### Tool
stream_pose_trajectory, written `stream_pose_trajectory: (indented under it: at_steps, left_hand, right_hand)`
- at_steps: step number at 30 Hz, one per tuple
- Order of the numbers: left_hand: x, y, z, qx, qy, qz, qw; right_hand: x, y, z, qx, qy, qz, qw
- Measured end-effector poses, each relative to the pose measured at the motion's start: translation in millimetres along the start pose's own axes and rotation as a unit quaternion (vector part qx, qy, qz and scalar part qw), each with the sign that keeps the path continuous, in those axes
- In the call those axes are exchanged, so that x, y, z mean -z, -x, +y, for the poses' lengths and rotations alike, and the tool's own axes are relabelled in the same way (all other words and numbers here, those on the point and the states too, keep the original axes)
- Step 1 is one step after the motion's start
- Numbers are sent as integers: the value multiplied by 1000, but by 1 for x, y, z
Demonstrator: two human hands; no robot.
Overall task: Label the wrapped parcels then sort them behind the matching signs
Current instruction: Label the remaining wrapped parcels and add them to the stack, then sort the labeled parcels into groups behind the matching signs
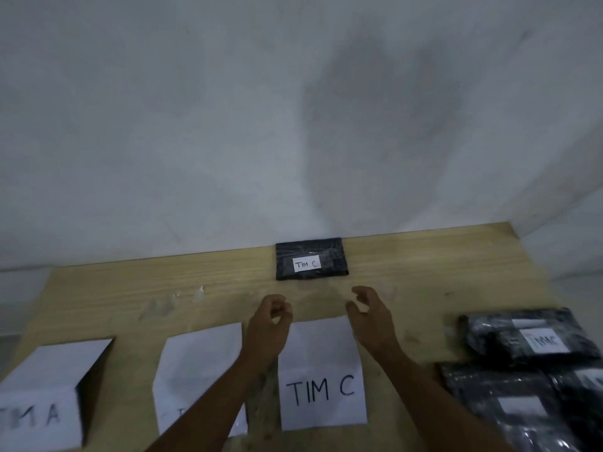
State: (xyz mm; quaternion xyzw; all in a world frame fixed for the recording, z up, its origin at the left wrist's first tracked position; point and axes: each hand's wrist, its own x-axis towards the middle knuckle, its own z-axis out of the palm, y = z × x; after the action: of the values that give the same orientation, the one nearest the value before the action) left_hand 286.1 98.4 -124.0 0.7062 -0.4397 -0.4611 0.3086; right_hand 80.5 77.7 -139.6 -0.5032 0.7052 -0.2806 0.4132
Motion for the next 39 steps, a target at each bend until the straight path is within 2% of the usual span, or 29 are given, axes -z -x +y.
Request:
stream_pose_trajectory:
  at_steps: [5, 11, 15, 18, 22, 28, 32, 34, 39]
  left_hand:
    - [-1, 67, -7, -49, -30, -58, 997]
    - [-16, 140, -18, -81, -57, -134, 986]
    - [-37, 185, -23, -88, -60, -214, 971]
    - [-57, 209, -17, -82, -76, -280, 953]
    - [-81, 226, -10, -75, -89, -333, 936]
    - [-120, 250, 1, -80, -108, -340, 931]
    - [-153, 257, 11, -29, -90, -334, 938]
    - [-165, 256, 15, 13, -58, -323, 944]
    - [-203, 249, 15, 98, -1, -288, 953]
  right_hand:
    - [4, 79, 6, -10, 21, 1, 1000]
    - [22, 174, 18, -1, -7, 9, 1000]
    - [42, 232, 44, -16, -41, 64, 997]
    - [64, 270, 69, -61, -70, 111, 989]
    - [91, 303, 96, -85, -69, 158, 981]
    - [126, 318, 126, -108, -71, 258, 957]
    - [155, 305, 143, -80, 14, 297, 951]
    - [167, 295, 153, -64, 53, 286, 955]
    - [191, 276, 175, -82, 135, 175, 972]
